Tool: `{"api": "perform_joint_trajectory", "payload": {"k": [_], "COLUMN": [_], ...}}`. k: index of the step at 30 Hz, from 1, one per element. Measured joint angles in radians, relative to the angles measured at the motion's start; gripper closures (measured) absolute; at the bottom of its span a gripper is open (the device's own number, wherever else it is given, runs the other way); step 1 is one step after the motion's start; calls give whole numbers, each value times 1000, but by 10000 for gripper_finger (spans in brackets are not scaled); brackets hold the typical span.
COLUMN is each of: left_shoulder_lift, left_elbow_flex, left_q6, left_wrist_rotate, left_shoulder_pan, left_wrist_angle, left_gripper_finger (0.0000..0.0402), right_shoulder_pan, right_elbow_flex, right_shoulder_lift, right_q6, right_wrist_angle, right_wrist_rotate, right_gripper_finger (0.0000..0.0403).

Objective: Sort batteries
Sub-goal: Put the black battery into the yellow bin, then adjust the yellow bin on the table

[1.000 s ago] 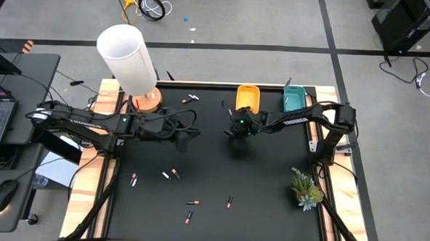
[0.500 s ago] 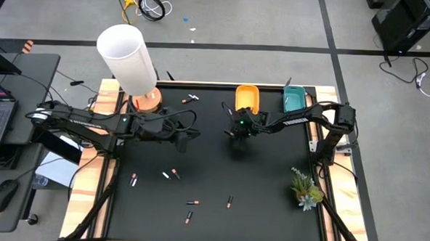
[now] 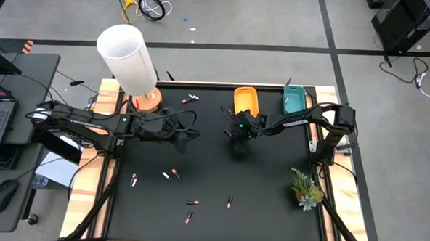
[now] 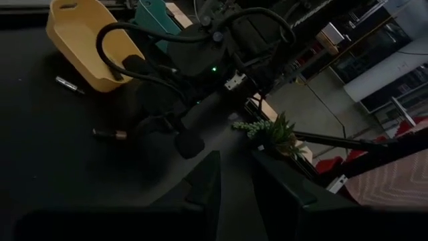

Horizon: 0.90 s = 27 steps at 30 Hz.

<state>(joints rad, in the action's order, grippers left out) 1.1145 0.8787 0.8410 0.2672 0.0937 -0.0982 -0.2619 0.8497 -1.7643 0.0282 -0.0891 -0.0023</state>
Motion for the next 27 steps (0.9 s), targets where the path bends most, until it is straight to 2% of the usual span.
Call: {"api": "perform_joint_trajectory", "payload": {"k": [4, 6, 11, 17, 23, 27], "left_shoulder_lift": [0, 0, 0, 0, 0, 0], "left_elbow_flex": [0, 0, 0, 0, 0, 0], "left_q6": [0, 0, -1, -2, -9, -10], "left_wrist_rotate": [-10, -10, -10, -10, -10, -10], "left_shoulder_pan": [0, 0, 0, 0, 0, 0], "left_wrist_angle": [0, 0, 0, 0, 0, 0], "left_gripper_finger": [305, 305, 305, 305, 305, 305], "right_shoulder_pan": [-1, -1, -1, -1, -45, -141], "right_elbow_flex": [0, -1, -2, -2, -2, -2], "right_shoulder_lift": [0, 2, 34, 138, 261, 321], "right_q6": [5, 8, 1, 1, -31, -101], "right_wrist_angle": [4, 6, -7, -44, -63, -62], "right_wrist_rotate": [-1, -9, -14, 9, 115, 136], "right_gripper_finger": [390, 395, 349, 303, 300, 313]}}
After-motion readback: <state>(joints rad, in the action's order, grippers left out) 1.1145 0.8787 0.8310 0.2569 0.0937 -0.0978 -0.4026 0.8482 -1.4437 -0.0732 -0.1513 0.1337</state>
